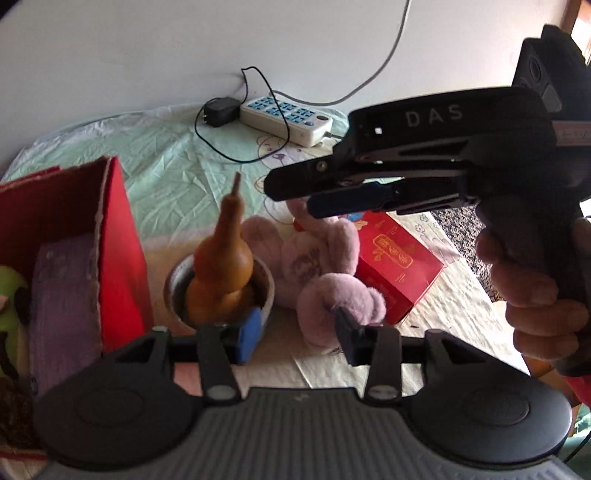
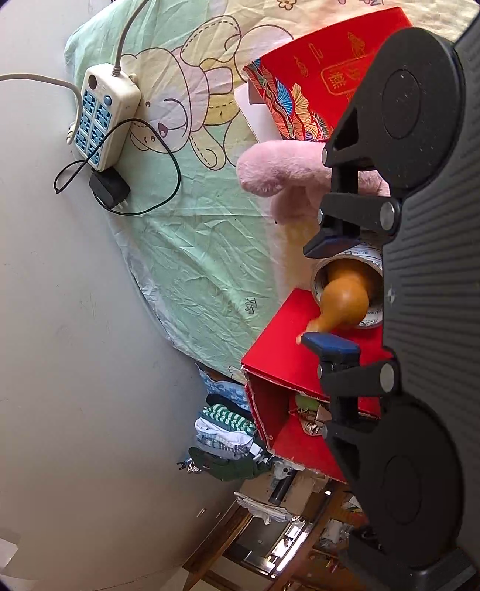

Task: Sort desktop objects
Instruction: 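Close the right gripper on the neck of the orange gourd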

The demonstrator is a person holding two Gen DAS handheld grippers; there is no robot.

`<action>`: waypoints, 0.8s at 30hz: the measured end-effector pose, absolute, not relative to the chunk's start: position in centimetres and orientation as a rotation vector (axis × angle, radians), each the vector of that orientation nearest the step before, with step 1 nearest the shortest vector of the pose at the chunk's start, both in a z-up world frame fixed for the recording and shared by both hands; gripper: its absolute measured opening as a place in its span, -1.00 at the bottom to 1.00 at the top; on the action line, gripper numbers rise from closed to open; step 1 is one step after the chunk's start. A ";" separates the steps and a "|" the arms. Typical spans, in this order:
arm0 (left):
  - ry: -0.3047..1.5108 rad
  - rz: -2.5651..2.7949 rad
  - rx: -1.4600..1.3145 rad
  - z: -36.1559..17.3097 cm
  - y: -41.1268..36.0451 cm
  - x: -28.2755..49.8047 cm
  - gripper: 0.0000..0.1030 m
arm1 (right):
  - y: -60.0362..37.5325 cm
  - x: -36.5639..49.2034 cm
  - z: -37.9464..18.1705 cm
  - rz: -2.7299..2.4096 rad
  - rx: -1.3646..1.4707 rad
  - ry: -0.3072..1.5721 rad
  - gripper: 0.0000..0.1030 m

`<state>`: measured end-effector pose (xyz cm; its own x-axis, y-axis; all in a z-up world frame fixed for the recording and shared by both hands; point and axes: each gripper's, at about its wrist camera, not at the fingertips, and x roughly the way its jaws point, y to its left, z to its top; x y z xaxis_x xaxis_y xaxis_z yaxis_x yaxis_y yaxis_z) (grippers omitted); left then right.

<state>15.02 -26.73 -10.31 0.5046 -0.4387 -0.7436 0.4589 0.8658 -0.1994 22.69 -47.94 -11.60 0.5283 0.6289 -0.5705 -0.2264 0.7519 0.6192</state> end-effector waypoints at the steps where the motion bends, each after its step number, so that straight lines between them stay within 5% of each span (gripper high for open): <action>1: 0.874 -0.512 0.035 -10.1 -26.7 14.8 -0.02 | -47.9 22.8 -11.7 0.536 0.517 0.871 -0.04; 9: 0.694 -0.369 0.251 -8.3 -29.2 14.2 0.64 | -45.1 22.7 -10.3 0.666 0.409 0.812 -0.04; 16: 0.707 -0.396 0.304 -10.0 -29.9 11.3 0.64 | -41.3 21.6 -8.2 0.840 0.159 0.705 0.01; 21: 0.710 -0.371 0.321 -10.8 -30.3 10.9 0.64 | -39.0 23.6 -10.2 0.838 0.104 0.784 -0.23; 23: 0.698 -0.351 0.313 -10.9 -30.5 11.1 0.69 | -38.5 24.4 -11.4 0.836 0.097 0.823 -0.53; 24: 0.690 -0.338 0.310 -11.0 -30.6 11.3 0.74 | -38.9 24.5 -11.5 0.824 0.111 0.825 -0.54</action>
<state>11.32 -30.58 -10.97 0.7214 -0.2001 -0.6629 0.4018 0.9007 0.1654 24.51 -38.88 -11.53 0.3940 0.6891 -0.6082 -0.6074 0.6919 0.3903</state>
